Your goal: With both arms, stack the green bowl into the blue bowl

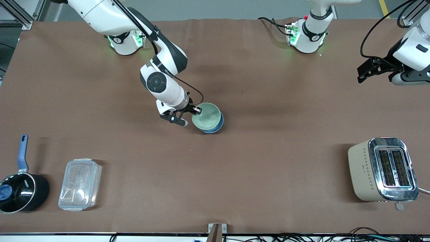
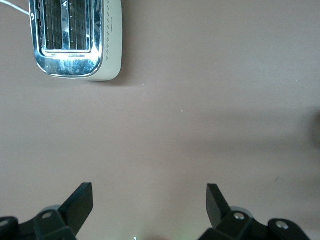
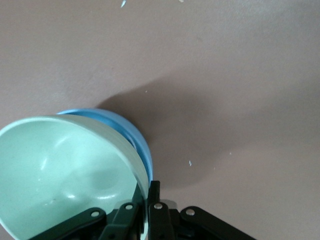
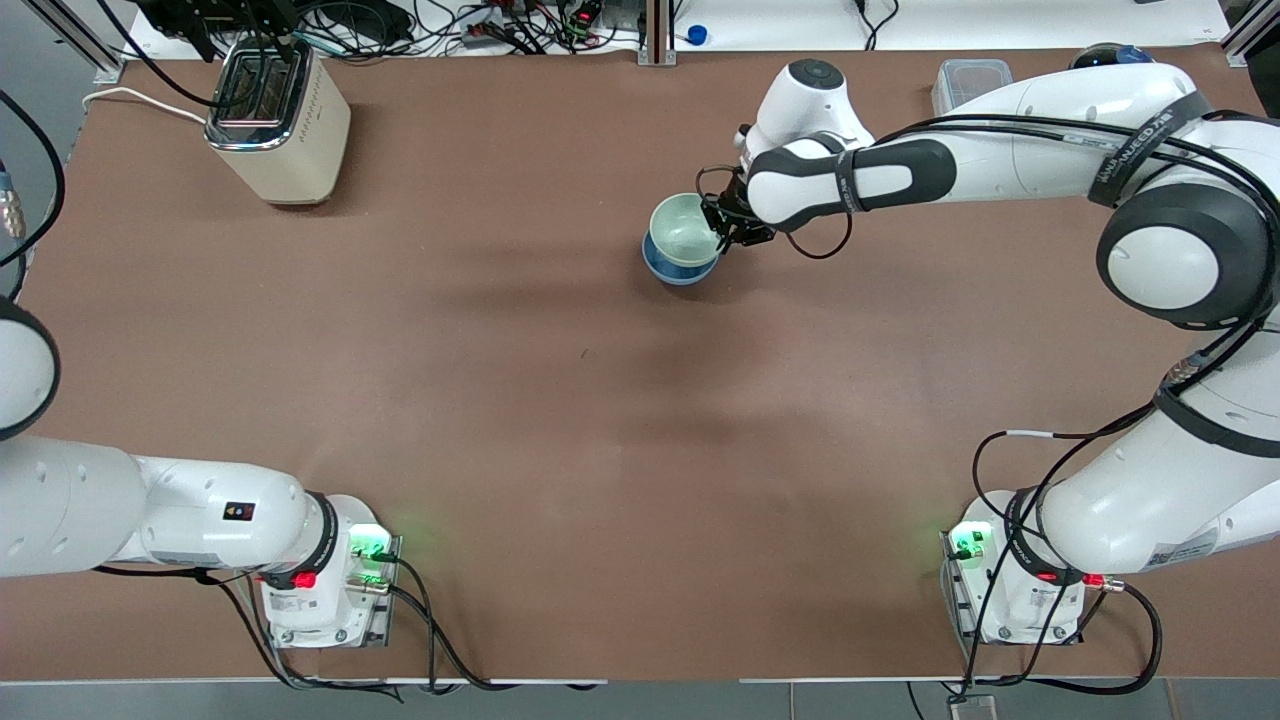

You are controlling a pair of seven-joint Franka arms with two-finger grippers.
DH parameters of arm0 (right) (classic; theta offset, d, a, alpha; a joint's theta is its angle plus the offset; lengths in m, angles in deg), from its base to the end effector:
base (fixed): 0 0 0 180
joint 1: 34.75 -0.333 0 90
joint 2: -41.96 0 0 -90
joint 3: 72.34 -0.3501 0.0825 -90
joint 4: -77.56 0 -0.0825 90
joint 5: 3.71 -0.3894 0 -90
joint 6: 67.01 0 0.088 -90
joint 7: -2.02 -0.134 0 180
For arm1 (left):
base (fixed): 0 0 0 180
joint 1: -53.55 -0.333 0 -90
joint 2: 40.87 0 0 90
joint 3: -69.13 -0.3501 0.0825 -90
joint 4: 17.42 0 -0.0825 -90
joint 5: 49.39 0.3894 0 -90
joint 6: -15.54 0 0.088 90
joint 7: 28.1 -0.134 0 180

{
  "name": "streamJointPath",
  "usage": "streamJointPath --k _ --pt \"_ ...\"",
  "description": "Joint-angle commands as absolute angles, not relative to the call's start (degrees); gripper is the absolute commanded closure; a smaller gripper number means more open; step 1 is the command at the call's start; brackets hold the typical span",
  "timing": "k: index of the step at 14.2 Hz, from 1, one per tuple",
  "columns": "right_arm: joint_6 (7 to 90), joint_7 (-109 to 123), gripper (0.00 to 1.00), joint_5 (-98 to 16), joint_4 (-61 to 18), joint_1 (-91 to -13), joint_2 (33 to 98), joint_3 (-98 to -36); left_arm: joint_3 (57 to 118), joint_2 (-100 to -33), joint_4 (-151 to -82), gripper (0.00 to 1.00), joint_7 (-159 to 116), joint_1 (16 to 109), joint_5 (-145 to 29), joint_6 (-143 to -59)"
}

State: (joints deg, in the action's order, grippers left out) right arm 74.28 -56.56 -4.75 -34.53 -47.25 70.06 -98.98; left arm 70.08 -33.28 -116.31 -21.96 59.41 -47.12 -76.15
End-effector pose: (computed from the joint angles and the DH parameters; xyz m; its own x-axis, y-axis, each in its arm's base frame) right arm 0.5094 0.3963 0.2553 0.9114 -0.3796 -0.1592 -0.4038 -0.8994 -0.1673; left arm 0.5125 -0.0565 0.6313 0.9999 -0.0128 0.0112 -0.0124 -0.9991 -0.0408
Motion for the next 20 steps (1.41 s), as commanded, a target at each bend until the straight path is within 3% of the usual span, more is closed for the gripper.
streamJointPath --k 1,20 --pt "74.32 -62.12 0.98 0.76 -31.17 -48.02 73.59 -99.14 69.83 -30.68 -119.9 0.0 -22.3 60.93 -47.37 -79.81" --pt "69.66 -66.27 0.97 4.47 -29.41 -48.02 74.04 -100.55 69.66 -31.65 -118.67 0.0 -22.83 60.15 -50.71 -77.89"
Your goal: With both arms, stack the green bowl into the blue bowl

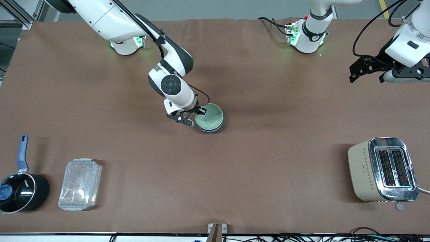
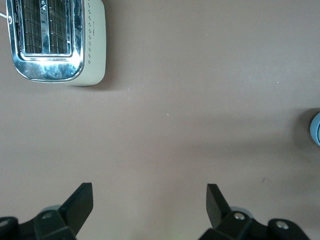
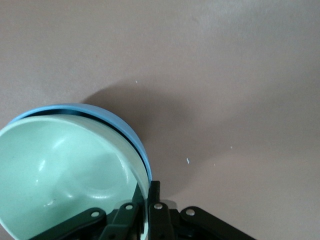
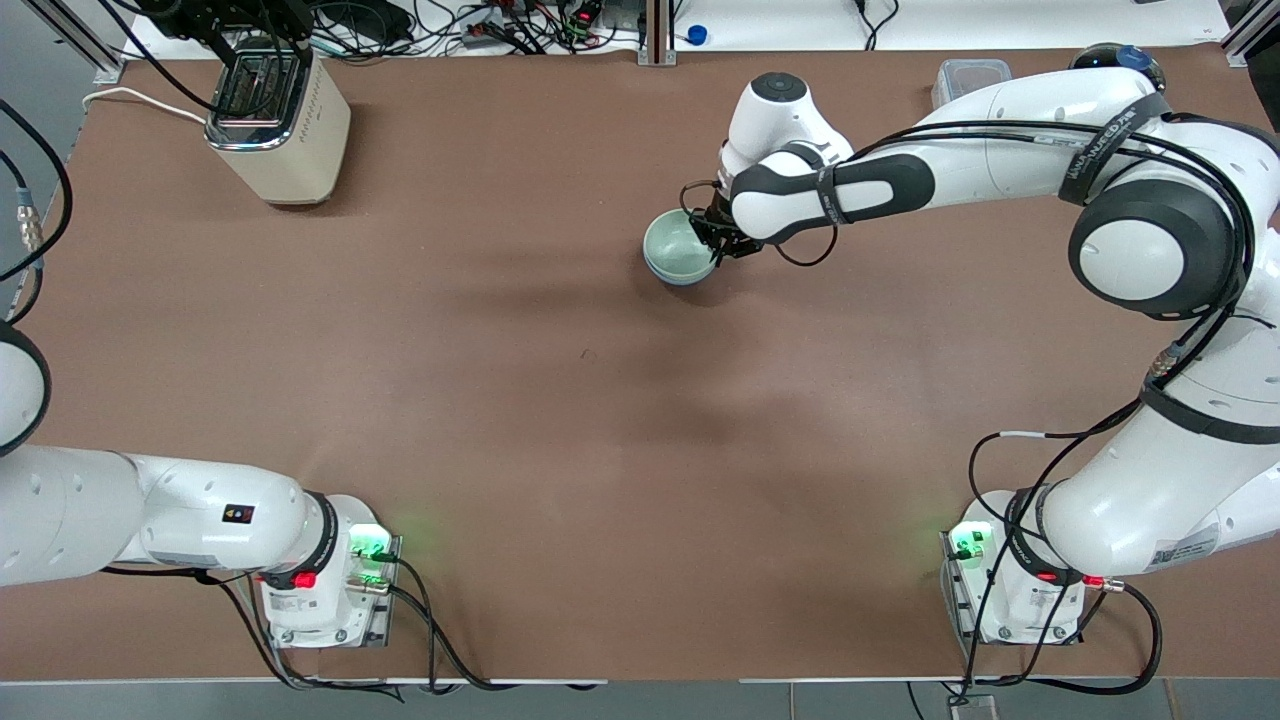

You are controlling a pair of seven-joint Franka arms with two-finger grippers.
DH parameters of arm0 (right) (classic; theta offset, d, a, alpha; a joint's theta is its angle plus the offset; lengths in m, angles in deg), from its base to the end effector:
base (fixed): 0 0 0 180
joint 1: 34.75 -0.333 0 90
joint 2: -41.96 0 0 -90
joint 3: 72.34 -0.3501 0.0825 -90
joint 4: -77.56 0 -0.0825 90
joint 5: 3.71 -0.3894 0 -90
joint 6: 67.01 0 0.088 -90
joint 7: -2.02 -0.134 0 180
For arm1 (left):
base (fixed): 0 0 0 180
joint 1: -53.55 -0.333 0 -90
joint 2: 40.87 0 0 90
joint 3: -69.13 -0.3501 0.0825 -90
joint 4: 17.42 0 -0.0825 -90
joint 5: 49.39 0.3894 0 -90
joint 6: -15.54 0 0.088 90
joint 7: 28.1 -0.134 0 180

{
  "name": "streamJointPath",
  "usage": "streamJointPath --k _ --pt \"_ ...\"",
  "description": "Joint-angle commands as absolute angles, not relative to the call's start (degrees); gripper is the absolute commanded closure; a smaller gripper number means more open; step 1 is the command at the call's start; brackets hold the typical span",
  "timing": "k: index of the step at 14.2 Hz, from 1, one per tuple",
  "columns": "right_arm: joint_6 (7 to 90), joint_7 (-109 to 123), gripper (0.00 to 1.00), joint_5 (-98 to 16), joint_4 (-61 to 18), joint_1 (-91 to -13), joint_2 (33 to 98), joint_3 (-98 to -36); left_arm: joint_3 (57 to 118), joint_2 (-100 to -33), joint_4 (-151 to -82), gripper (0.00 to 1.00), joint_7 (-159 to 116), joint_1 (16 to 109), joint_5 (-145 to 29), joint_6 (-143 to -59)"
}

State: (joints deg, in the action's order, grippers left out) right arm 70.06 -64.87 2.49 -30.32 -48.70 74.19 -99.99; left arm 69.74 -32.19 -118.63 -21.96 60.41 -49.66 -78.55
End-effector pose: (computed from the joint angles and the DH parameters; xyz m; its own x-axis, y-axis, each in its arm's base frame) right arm 0.5053 0.4197 0.2380 0.9016 -0.4041 -0.1541 -0.4195 -0.9039 -0.0841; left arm 0.5085 -0.0677 0.6252 0.9994 -0.0228 0.0267 -0.0229 -0.9997 0.0060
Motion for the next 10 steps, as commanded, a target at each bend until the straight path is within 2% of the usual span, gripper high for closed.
streamJointPath --k 1,6,7,8,9,10 --pt "69.66 -66.35 0.97 4.47 -29.23 -48.02 74.04 -100.55 69.66 -31.56 -118.76 0.0 -22.91 60.15 -50.71 -77.89" --pt "69.66 -66.44 0.95 4.38 -29.23 -48.28 74.21 -100.55 69.66 -31.47 -118.85 0.0 -22.91 60.15 -50.71 -77.54" --pt "69.49 -66.53 0.87 4.38 -29.23 -48.28 74.21 -100.55 69.66 -31.56 -118.85 0.0 -22.91 60.15 -50.71 -77.45" --pt "69.4 -66.44 0.68 4.38 -29.23 -48.28 74.21 -100.55 69.66 -31.47 -118.85 0.0 -22.91 60.15 -50.71 -77.45" --pt "69.31 -66.36 0.29 4.38 -29.23 -48.19 74.13 -100.55 69.66 -31.47 -118.85 0.0 -22.91 60.15 -50.71 -77.45" --pt "69.22 -66.35 0.02 4.38 -29.14 -48.02 73.52 -100.55 69.66 -31.47 -118.85 0.0 -22.91 60.15 -50.71 -77.27"
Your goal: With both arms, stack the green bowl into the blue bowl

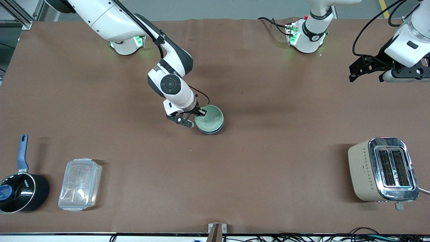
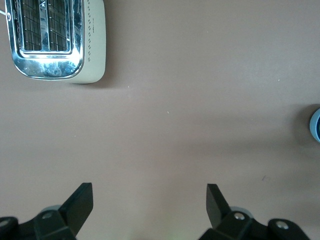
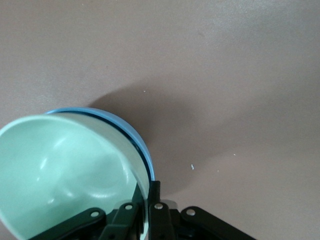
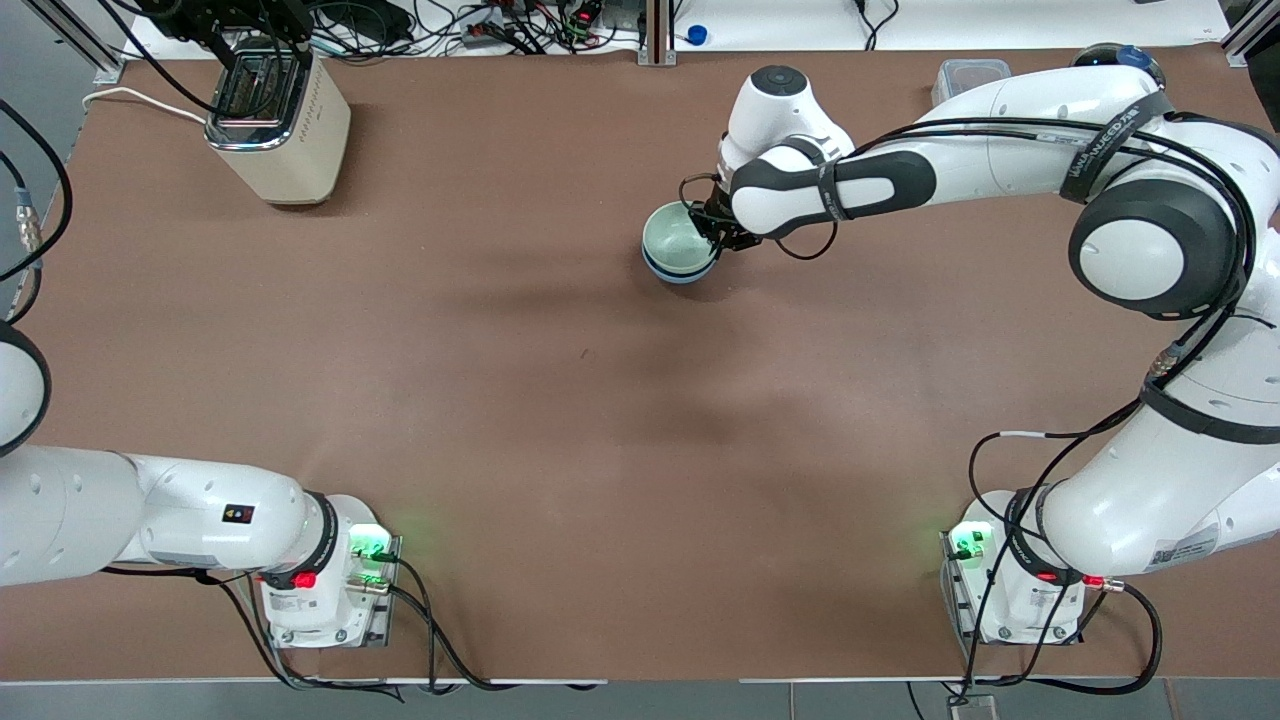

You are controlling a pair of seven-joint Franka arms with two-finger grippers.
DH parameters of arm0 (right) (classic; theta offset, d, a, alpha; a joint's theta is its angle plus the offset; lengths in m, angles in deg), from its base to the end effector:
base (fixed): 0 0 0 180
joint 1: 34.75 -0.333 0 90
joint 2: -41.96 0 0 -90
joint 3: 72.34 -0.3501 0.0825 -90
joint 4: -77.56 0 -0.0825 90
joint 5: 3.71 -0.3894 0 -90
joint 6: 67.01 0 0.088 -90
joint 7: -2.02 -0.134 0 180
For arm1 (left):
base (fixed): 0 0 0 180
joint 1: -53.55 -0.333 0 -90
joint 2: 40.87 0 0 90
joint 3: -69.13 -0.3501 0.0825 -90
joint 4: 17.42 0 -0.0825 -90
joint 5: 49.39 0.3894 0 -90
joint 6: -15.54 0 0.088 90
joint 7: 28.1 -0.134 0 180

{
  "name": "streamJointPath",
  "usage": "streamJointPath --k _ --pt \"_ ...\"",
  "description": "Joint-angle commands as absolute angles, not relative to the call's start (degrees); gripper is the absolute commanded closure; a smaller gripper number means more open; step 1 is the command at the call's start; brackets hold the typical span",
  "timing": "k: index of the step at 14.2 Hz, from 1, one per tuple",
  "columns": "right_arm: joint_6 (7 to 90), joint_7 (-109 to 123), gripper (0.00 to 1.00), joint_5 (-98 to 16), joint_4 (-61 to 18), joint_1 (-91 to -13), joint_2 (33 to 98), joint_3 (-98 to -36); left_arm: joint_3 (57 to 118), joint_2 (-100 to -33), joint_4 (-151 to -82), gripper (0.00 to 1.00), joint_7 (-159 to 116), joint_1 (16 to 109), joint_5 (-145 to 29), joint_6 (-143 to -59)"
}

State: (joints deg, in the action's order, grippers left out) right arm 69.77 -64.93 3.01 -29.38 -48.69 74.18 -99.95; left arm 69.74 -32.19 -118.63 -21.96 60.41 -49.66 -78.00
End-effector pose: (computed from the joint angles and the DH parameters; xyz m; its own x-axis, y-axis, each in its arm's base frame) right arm 0.5110 0.4209 0.2441 0.9043 -0.4025 -0.1422 -0.4170 -0.9043 -0.0919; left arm 0.5073 -0.0675 0.6243 0.9996 -0.0228 0.0172 -0.0229 -0.9997 0.0050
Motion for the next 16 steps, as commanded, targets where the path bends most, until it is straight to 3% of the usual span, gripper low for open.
streamJointPath --k 1,7,12,16 --pt "68.96 -65.92 0.0 4.38 -29.14 -47.5 72.21 -100.55 69.66 -31.47 -118.85 0.0 -22.91 60.15 -50.71 -77.27" --pt "58.71 -54.69 0.0 4.47 -29.14 -41.08 60.44 -99.68 69.66 -31.56 -118.85 0.0 -22.91 60.15 -50.71 -77.1" --pt "45.51 -35.64 0.0 4.38 -29.66 -39.85 50.5 -90.29 69.75 -31.47 -118.76 0.0 -22.91 60.23 -50.71 -77.1" --pt "41.63 -21.56 0.0 4.03 -31.69 -37.13 44.52 -85.79 69.75 -31.47 -118.76 0.0 -22.91 60.23 -50.71 -77.1"
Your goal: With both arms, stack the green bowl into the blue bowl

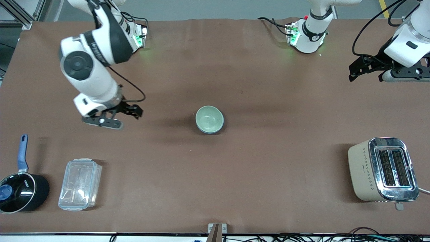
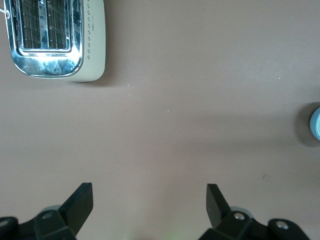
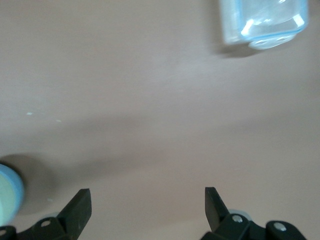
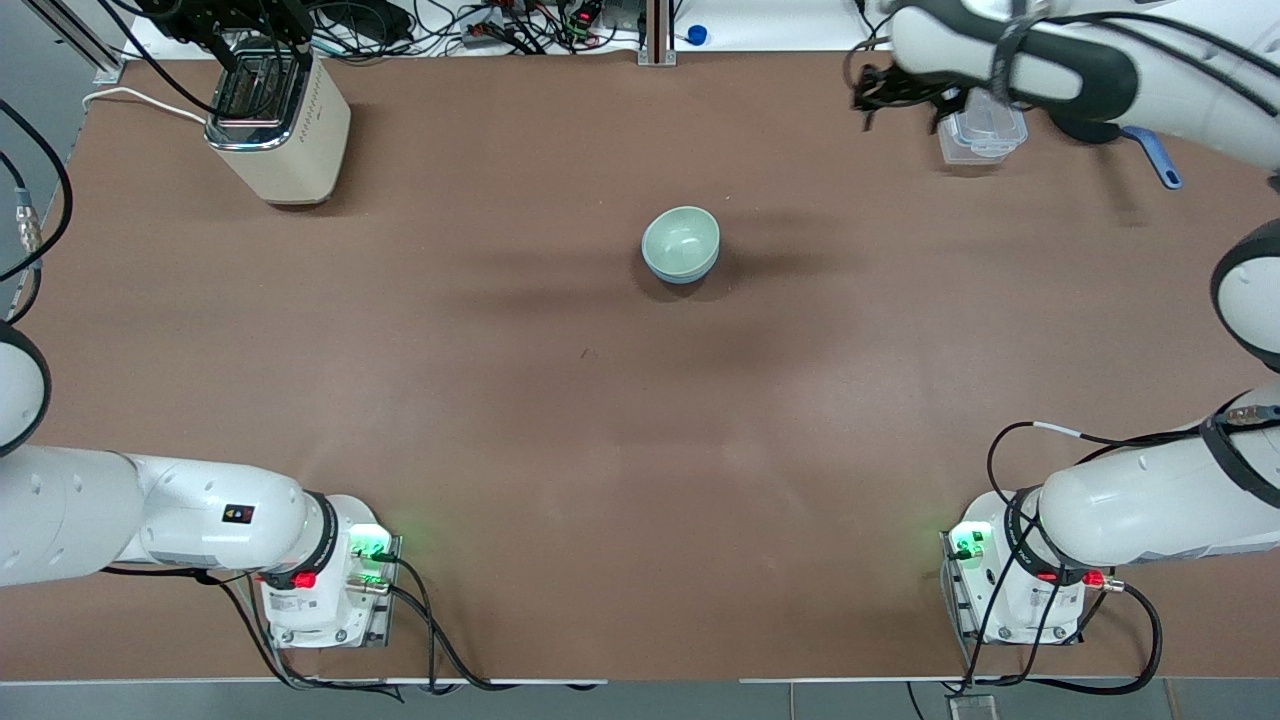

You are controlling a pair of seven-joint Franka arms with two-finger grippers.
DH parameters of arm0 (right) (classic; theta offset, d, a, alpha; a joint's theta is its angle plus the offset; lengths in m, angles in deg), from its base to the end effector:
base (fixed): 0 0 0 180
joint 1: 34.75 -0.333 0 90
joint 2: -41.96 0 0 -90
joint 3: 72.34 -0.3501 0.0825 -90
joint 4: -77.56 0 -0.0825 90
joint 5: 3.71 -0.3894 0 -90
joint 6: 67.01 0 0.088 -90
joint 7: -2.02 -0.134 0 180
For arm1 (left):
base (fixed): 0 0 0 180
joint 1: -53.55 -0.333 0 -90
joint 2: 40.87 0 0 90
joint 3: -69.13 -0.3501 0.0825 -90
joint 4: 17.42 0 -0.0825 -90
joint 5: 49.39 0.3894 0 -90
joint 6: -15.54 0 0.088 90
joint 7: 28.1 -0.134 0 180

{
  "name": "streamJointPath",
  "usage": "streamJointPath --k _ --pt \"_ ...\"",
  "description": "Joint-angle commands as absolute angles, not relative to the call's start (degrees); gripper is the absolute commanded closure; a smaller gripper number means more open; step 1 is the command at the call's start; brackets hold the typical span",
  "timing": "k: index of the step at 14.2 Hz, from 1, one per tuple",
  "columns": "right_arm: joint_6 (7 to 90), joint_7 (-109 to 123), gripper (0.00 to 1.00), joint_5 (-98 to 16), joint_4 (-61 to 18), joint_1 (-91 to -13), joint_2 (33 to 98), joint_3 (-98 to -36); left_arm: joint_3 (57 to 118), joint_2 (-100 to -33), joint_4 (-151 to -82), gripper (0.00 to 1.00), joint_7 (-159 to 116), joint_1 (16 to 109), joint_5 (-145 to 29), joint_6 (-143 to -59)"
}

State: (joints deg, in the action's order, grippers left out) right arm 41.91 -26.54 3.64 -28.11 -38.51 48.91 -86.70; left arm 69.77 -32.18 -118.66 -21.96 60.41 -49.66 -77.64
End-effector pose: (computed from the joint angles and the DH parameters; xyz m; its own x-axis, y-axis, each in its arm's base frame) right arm 0.5704 0.1683 0.4601 0.9904 -0.1380 -0.0121 -0.1359 -0.9849 0.1073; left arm 0.5063 -0.0677 0.6236 0.9997 -0.0234 0.0106 -0.0234 -0.9997 0.0042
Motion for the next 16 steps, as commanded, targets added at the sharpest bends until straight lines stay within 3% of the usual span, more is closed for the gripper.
streamJointPath --k 1,6,9,12,16 --pt "40.32 -18.66 0.0 3.94 -31.6 -36.42 43.55 -85.17 69.75 -31.47 -118.76 0.0 -22.91 60.23 -50.71 -77.1" --pt "34.26 -8.62 0.0 0.45 -29.59 -34.04 38.71 -77.72 69.66 -31.82 -117.97 0.0 -23.26 60.23 -50.62 -77.1" --pt "25.39 -3.18 0.0 -4.5 -20.21 -34.13 38.97 -72.44 69.66 -32.61 -116.39 0.0 -23.88 60.23 -50.27 -77.1" --pt "19.05 -2.2 0.0 -4.5 -11.15 -32.82 39.41 -72.07 69.57 -32.79 -116.12 0.0 -23.79 60.15 -50.1 -77.01" --pt "14.57 -0.71 0.0 -5.63 -5.68 -28.52 40.99 -72.51 69.57 -33.14 -115.59 0.0 -23.7 60.23 -49.83 -76.04"
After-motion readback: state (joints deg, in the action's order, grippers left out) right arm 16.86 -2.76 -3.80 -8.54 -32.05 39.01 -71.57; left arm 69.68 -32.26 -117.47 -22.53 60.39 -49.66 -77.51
